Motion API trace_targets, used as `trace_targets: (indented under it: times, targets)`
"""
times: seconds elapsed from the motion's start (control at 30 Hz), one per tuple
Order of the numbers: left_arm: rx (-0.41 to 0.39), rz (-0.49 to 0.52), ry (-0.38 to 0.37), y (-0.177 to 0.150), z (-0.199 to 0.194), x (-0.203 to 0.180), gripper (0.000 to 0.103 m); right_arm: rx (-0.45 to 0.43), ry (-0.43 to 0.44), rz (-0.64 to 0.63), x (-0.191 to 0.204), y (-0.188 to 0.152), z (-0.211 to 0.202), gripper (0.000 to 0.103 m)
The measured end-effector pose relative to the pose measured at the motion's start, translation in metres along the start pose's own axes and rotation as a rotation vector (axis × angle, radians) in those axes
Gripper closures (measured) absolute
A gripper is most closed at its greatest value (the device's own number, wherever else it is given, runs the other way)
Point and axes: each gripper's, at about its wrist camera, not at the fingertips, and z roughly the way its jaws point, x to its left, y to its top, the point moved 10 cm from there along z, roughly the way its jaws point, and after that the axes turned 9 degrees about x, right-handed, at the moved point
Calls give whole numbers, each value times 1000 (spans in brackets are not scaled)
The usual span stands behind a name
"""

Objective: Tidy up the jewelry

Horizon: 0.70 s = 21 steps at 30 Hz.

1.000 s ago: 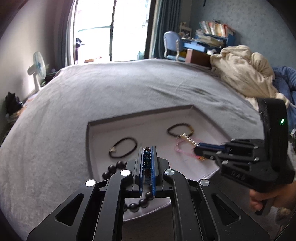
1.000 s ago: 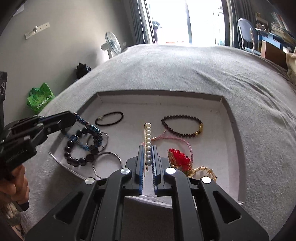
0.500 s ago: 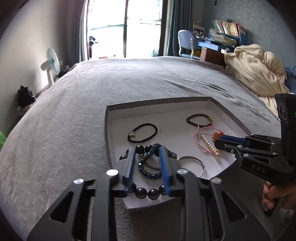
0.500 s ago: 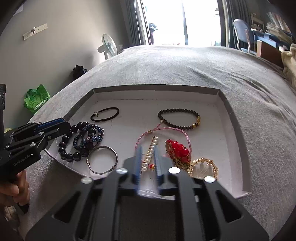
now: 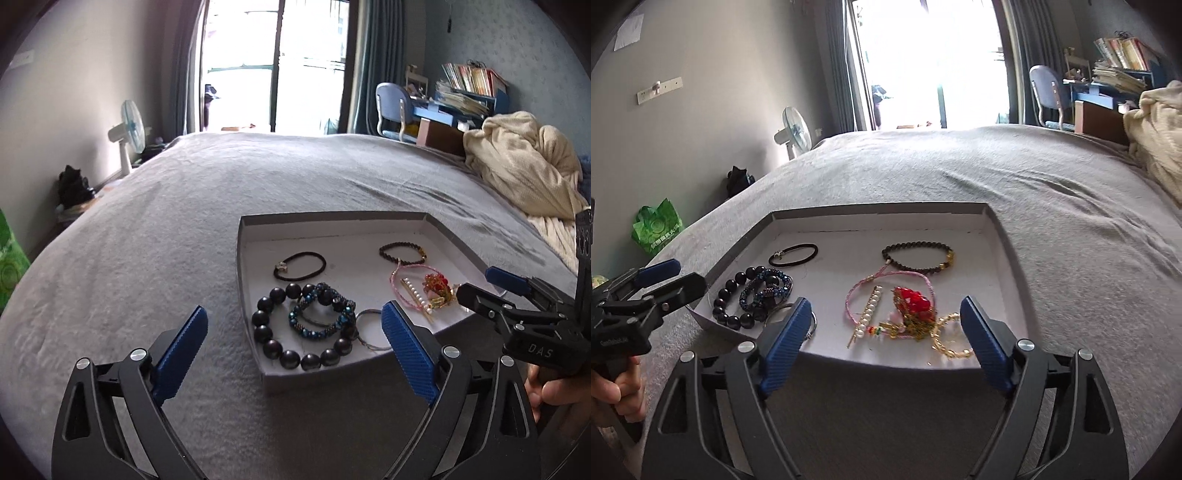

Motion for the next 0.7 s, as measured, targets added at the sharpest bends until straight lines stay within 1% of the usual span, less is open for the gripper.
trace_targets:
  times: [0.07, 0.23, 0.4, 0.53, 0.7]
  targets:
    - [-6, -5, 4, -2, -3, 0, 7, -15, -1, 2, -1, -2, -6, 14]
    - [-46, -14, 34, -6, -13, 3, 5, -52, -6, -4, -1, -7, -21, 10]
    - [-61, -6, 25, -12, -21, -1, 5, -74, -18, -19, 3, -13, -32, 7]
    - [-70, -1, 29, -20, -27, -3, 5, -85, -26, -35, 9, -19, -40, 6]
    - [-100, 14, 39, -26, -36, -8, 5, -108, -37, -65, 17, -26, -51, 6]
